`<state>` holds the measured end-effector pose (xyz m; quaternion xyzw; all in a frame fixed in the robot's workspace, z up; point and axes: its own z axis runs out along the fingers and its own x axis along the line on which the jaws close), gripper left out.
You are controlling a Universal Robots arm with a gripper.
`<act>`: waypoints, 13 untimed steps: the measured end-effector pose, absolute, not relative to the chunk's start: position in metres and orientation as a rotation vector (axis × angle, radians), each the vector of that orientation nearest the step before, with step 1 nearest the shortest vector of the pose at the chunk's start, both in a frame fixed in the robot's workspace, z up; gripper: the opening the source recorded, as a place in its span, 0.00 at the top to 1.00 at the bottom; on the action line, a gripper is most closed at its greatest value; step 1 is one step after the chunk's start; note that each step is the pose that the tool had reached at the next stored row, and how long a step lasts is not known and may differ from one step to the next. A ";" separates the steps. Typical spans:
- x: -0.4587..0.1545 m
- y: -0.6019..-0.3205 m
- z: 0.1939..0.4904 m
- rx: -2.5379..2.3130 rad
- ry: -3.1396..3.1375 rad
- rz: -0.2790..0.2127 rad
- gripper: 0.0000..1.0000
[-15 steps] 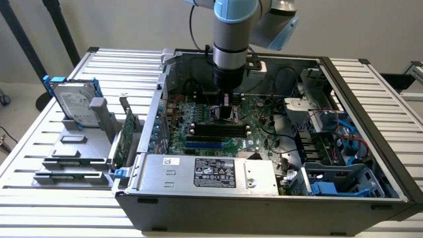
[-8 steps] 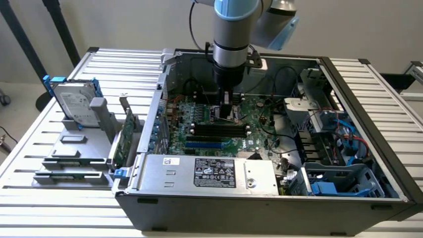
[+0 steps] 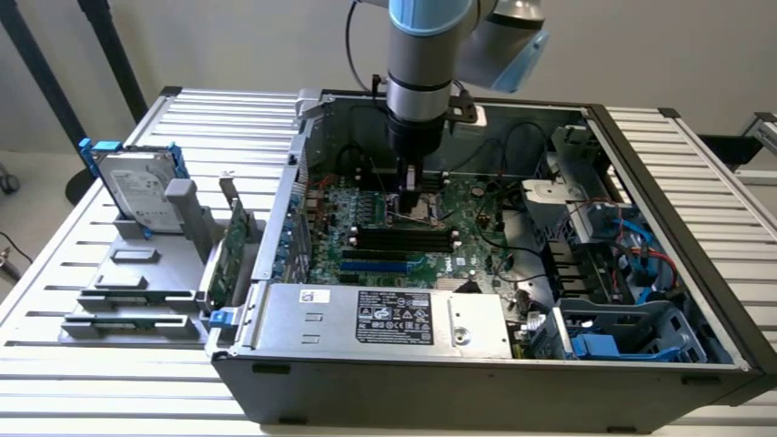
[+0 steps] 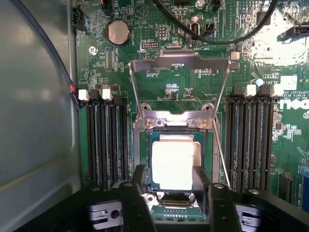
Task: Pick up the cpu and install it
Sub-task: 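Place the cpu into insertion slot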
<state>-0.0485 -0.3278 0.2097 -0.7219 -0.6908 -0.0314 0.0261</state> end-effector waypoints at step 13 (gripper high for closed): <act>-0.073 -0.329 0.215 -2.217 -2.119 -0.067 0.89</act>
